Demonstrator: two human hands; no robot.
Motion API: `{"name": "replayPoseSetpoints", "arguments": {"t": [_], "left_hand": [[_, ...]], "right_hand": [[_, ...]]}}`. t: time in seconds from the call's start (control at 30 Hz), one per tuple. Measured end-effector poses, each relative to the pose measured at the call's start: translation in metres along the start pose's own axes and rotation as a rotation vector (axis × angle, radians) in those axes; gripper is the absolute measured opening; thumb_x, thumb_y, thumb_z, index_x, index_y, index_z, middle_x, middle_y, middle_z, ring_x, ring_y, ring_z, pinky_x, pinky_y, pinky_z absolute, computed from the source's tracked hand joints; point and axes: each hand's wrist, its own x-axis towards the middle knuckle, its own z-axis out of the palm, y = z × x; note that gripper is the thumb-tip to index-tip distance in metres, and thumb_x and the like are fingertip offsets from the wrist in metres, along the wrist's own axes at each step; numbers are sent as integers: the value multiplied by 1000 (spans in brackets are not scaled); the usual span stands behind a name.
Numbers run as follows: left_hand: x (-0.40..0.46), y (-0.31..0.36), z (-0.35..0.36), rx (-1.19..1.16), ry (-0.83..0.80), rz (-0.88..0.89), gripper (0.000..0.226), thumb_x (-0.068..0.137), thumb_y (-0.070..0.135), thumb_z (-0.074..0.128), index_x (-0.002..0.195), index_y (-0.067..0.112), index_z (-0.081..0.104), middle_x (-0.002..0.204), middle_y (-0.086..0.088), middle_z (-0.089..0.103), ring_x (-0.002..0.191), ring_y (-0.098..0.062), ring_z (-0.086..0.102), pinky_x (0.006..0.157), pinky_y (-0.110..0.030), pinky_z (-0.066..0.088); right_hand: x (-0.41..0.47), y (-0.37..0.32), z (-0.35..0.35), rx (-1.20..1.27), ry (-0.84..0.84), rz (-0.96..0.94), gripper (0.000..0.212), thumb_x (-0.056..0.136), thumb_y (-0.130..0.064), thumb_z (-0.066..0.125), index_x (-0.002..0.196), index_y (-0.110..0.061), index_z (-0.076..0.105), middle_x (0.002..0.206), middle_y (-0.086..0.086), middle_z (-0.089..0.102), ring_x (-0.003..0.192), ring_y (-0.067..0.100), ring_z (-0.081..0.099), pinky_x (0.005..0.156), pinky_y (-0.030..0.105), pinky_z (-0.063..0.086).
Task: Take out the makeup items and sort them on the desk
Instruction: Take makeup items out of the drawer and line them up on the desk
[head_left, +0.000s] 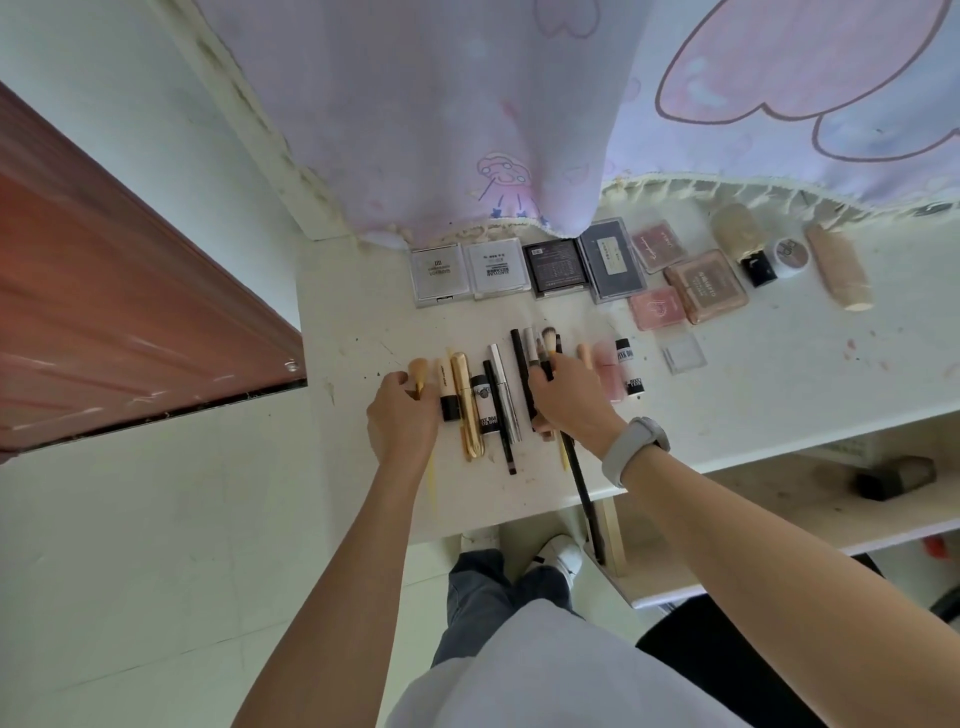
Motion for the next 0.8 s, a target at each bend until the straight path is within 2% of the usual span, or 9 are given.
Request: {"name": "replayPoseSetpoints", "arguments": {"t": [0.03,0.1,0.17,0.27,0.33,0.4,0.5,0.67,0.8], "left_hand": [[1,1,-1,10,2,-7,42,91,30,52,128,9,48,112,-7,63,94,-20,56,74,-27,39],[2,2,-1,12,-17,-3,46,91,27,52,132,9,45,117,-7,60,94,-17,52,76,-26,38],[2,3,-1,6,-52,7,46,91,27,53,132,10,44,120,-8,59,101,-20,54,79,-28,41],[0,1,0,23,-103,51,46,90,25,54,133,13,44,123,-9,56,107,-22,54,80,-28,40],[-5,-2,0,65,-132,107,47,89,23,55,134,13,43,126,-11,52,109,-23,53,80,-27,38],[-8,-4,1,81,-157,148,48,89,21,56,134,13,42,126,-12,48,106,-23,54,79,-26,38],[-13,-5,1,98,-182,185,46,89,18,56,132,12,43,123,-11,44,91,-17,53,77,-24,38],[-19,-5,4,113,-196,205,40,86,15,58,125,11,48,119,-11,43,89,-16,53,78,-22,38],[-23,0,11,132,-207,236,52,83,19,64,131,12,44,121,-10,43,95,-19,55,80,-23,43]], "right_hand": [[2,0,-1,36,-8,-2,17,94,-17,36,96,-8,50,71,7,60,60,19,66,50,26,54],[6,-3,-3,97,-2,-15,35,91,-7,39,126,-7,44,81,11,62,79,30,68,71,40,58],[8,-5,-4,141,9,-35,52,87,2,39,137,-11,34,77,6,58,84,32,65,77,42,56],[9,-7,-5,47,39,-118,60,85,6,39,141,-11,29,83,5,57,76,18,55,72,28,51],[9,-6,-4,-30,50,-164,61,86,5,39,144,-10,25,109,14,56,92,19,50,88,29,44],[9,-3,-2,-76,67,-201,55,88,3,37,142,-9,31,123,16,50,110,24,48,103,31,35],[6,6,2,-179,71,-274,44,92,-1,34,135,-8,44,131,12,50,121,23,47,104,19,20],[-10,29,18,-480,25,-509,40,93,-9,41,132,-12,47,135,5,49,127,22,36,103,37,34],[-15,47,22,-760,98,-561,45,92,-23,45,137,-20,41,145,4,39,139,25,23,111,53,10]]}}
